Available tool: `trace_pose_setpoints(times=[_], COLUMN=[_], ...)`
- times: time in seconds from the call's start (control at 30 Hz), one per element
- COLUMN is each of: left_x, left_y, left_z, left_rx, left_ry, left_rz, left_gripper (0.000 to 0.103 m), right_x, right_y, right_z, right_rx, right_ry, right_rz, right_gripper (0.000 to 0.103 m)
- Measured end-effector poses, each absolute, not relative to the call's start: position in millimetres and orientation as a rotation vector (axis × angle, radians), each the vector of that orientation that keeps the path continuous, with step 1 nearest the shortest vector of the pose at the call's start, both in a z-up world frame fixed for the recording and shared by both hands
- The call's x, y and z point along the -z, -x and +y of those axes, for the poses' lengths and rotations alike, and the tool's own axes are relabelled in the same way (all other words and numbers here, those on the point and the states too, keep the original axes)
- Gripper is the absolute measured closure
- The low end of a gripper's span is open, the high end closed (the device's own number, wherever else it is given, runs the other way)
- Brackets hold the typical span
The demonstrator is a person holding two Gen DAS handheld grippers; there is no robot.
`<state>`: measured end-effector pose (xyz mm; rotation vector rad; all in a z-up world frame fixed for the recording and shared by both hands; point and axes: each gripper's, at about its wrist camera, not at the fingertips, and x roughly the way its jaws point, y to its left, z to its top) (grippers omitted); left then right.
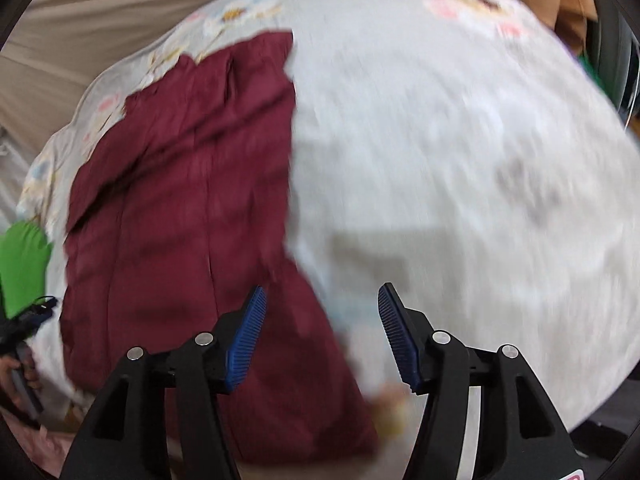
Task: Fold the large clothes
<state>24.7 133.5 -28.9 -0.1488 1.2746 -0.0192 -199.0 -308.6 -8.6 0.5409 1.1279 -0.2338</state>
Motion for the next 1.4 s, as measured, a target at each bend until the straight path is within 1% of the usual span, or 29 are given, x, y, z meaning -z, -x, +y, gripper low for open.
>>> trace_pose_setpoints(times=[0.13, 0.2, 0.23, 0.27, 0.4, 0.43, 0.47, 0.5, 0.53, 0.57, 0.6, 0.63, 0.7, 0.73, 0.8, 1.0, 1.07, 1.2, 1.3, 1.4], left_x=[42.3, 44.9, 45.7, 46.0, 53.1, 53.4, 54.4, 56.3, 57.1, 55.6, 52.8, 48.3, 37.0, 26.7, 9.0, -57.7, -78.1, -119.9, -158.8, -190.3], left_y=[8.0, 13.6, 13.6, 14.5, 9.0, 8.4, 9.1, 9.1, 9.2, 10.9, 12.7, 13.7, 17.8, 21.3, 27.9, 65.2, 79.4, 91.5, 90.6, 79.9], left_z=[153.0, 150.6, 147.6, 144.5, 141.4, 142.3, 144.0, 146.8, 147.8, 149.7, 150.9, 151.1, 153.2, 153.0, 152.9, 155.8, 161.1, 167.0, 161.0, 160.4], left_rx=[0.006, 0.041, 0.067, 0.089, 0.134, 0.141, 0.139, 0.142, 0.145, 0.157, 0.174, 0.194, 0.219, 0.236, 0.26, 0.33, 0.314, 0.288, 0.292, 0.28], left_ry=[0.305, 0.297, 0.286, 0.271, 0.216, 0.219, 0.223, 0.24, 0.251, 0.265, 0.274, 0.273, 0.278, 0.281, 0.292, 0.315, 0.34, 0.451, 0.473, 0.462], left_rz=[1.315, 1.314, 1.311, 1.306, 1.302, 1.296, 1.295, 1.3, 1.306, 1.306, 1.3, 1.295, 1.271, 1.248, 1.205, 1.089, 1.046, 0.935, 0.824, 0.727], left_gripper=[0.042, 0.041, 0.036, 0.032, 0.032, 0.035, 0.046, 0.052, 0.063, 0.077, 0.083, 0.094, 0.097, 0.098, 0.099, 0.1, 0.1, 0.101, 0.101, 0.101], right_x=[19.6, 23.2, 24.4, 26.0, 34.2, 35.5, 36.1, 36.4, 35.9, 35.3, 33.4, 32.0, 24.2, 18.9, 3.2, -56.6, -79.5, -133.9, -178.4, -209.9], right_y=[227.9, 237.1, 239.4, 242.4, 249.1, 250.2, 251.1, 251.5, 251.8, 252.1, 252.5, 255.0, 259.8, 261.7, 268.8, 298.2, 315.0, 333.0, 323.9, 304.3], right_z=[-305.1, -299.4, -295.2, -292.4, -283.5, -282.5, -281.6, -280.6, -279.4, -278.5, -276.6, -276.1, -275.3, -274.7, -271.8, -262.1, -268.1, -284.6, -287.0, -287.8], right_rx=[0.167, 0.151, 0.158, 0.168, 0.247, 0.269, 0.287, 0.299, 0.313, 0.324, 0.332, 0.335, 0.319, 0.313, 0.288, 0.234, 0.244, 0.265, 0.243, 0.206], right_ry=[-0.65, -0.702, -0.726, -0.745, -0.844, -0.865, -0.879, -0.887, -0.887, -0.883, -0.875, -0.869, -0.858, -0.848, -0.828, -0.687, -0.685, -0.75, -0.73, -0.695], right_rz=[1.158, 1.145, 1.133, 1.115, 1.056, 1.043, 1.031, 1.022, 1.018, 1.014, 1.009, 1.001, 0.962, 0.942, 0.887, 0.799, 0.751, 0.565, 0.425, 0.305], right_gripper=[0.045, 0.045, 0.045, 0.044, 0.043, 0.043, 0.043, 0.045, 0.048, 0.057, 0.068, 0.081, 0.093, 0.095, 0.097, 0.099, 0.1, 0.1, 0.1, 0.101])
